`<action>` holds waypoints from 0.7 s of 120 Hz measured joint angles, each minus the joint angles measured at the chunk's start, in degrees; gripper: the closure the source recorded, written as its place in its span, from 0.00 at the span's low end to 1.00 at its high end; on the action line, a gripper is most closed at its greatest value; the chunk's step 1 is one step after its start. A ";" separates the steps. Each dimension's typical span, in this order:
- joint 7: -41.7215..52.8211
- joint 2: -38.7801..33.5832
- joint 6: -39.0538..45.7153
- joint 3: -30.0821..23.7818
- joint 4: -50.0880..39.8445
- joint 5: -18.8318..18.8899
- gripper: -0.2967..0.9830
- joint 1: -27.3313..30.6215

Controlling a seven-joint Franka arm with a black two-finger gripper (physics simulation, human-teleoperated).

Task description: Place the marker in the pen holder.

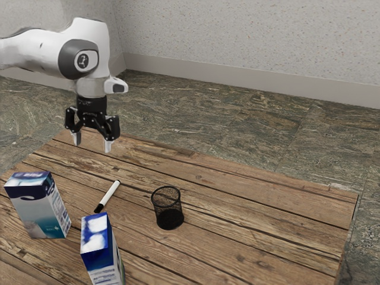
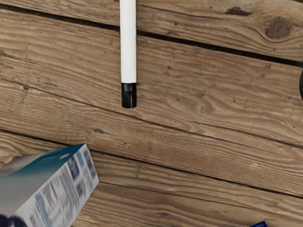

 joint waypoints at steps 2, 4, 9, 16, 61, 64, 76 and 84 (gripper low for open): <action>-0.07 0.77 0.41 0.01 -0.05 -0.05 0.23 0.15; -0.14 1.49 0.84 0.01 -0.09 -0.10 0.23 0.29; -0.31 3.10 1.94 0.02 -0.15 -0.19 0.23 0.56; -0.53 4.92 3.39 0.03 -0.16 -0.30 0.23 0.65; -1.23 14.06 12.91 0.37 -2.21 -3.84 0.23 2.59; -1.25 14.66 13.47 0.37 -2.15 -4.15 0.23 2.64; -1.06 17.54 15.12 1.05 -1.20 -5.27 0.23 2.64; -0.78 19.44 15.86 1.82 -0.03 -5.75 0.23 2.72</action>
